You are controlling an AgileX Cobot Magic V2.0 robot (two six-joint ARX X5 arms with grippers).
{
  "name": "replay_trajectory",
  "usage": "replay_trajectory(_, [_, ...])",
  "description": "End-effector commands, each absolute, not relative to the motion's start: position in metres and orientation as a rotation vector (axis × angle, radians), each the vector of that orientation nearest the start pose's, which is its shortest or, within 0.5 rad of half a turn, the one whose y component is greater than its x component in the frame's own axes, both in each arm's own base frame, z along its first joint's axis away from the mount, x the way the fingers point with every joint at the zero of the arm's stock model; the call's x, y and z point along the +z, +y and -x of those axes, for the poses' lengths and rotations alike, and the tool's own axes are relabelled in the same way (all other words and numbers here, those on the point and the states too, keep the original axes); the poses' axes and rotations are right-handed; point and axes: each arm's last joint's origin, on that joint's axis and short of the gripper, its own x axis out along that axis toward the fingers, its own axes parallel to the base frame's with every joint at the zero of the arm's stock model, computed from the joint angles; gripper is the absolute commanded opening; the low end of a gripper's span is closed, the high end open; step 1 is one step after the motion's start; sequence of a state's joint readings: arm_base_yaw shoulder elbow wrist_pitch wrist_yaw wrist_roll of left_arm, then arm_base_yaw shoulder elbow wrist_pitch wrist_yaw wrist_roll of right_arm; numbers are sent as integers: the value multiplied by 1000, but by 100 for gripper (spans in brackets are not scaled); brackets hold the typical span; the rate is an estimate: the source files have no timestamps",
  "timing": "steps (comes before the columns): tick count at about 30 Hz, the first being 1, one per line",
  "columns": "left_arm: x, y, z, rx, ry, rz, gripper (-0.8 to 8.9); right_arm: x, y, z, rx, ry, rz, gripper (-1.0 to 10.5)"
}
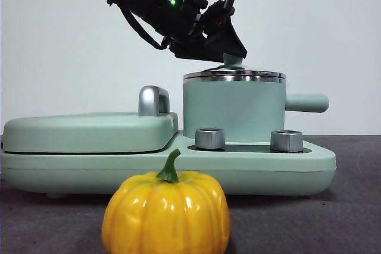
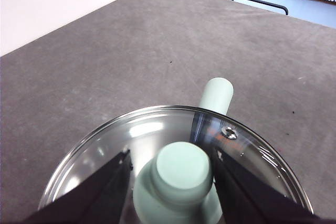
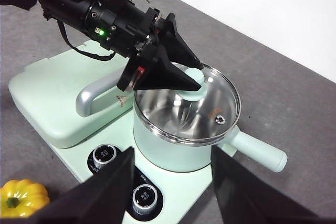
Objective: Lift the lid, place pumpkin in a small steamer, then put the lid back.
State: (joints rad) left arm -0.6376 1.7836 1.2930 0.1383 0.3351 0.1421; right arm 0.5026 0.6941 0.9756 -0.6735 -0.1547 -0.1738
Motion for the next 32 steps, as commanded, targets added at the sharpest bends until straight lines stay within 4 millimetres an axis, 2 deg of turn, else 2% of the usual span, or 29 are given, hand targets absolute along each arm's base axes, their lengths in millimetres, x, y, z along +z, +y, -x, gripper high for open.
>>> replay_trajectory(1, [266,-258,-326,-992,280,-191,246,367,64,-107,683,323,215,230])
replay_trajectory(13, [261,-259,-328,-993,293,-193,237,367,64,-107,683,323,215,230])
replay_trajectory(15, [261,-259,-328,-993,291,-192,182,367,64,-107,683,323,215,230])
replay_trajectory(17, [261,-259,-328,-993,290,-192,54,367,64,-107,682,323,215,230])
replay_trajectory(19, [262,-259,-328,-993,289,-193,7,367,64,-107,682,323,215,230])
replay_trajectory(32, [263,-259,-328,-971,228,-300,8,367,64,-107,682,324,214,230])
